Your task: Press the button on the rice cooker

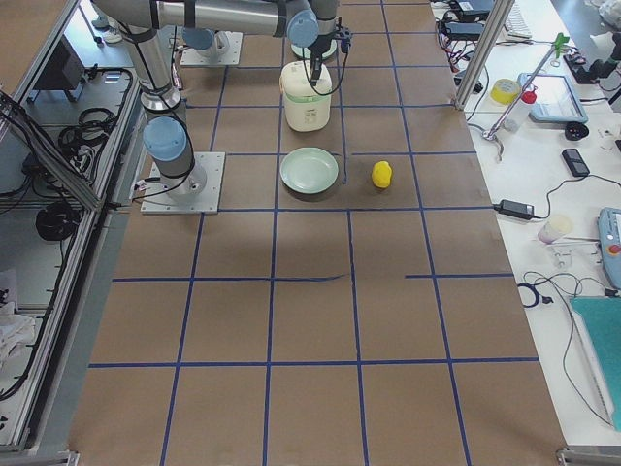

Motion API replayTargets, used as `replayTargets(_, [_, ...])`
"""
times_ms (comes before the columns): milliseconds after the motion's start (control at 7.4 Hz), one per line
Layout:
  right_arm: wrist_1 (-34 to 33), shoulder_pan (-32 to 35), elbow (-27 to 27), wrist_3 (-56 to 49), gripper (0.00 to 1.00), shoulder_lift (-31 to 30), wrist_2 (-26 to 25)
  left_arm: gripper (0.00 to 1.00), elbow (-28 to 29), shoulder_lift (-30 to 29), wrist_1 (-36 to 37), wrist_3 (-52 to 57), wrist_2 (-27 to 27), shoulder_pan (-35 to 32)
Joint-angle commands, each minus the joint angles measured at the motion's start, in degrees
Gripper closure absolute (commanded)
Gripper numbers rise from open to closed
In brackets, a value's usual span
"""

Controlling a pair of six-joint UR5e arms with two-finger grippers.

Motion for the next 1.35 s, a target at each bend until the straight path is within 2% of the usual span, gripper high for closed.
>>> replayTargets(0, [6.3, -6.1, -8.6, -0.1, 0.00, 0.0, 0.9, 0.00, 0.0, 0.0, 0.0, 0.0, 0.0, 0.0])
replayTargets(270, [6.7, -11.5, -13.4, -6.6, 0.00, 0.0, 0.8, 0.00, 0.0, 0.0, 0.0, 0.0, 0.0, 0.0])
replayTargets(405, [6.5, -13.0, -14.1, -7.3, 0.00, 0.0, 0.8, 0.00, 0.0, 0.0, 0.0, 0.0, 0.0, 0.0])
replayTargets(946, [4.9, -13.8, -14.1, -8.4, 0.00, -0.2, 0.3, 0.00, 0.0, 0.0, 0.0, 0.0, 0.0, 0.0])
replayTargets(1216, [2.3, -13.6, -13.3, -11.0, 0.00, -0.2, -2.8, 0.00, 0.0, 0.0, 0.0, 0.0, 0.0, 0.0])
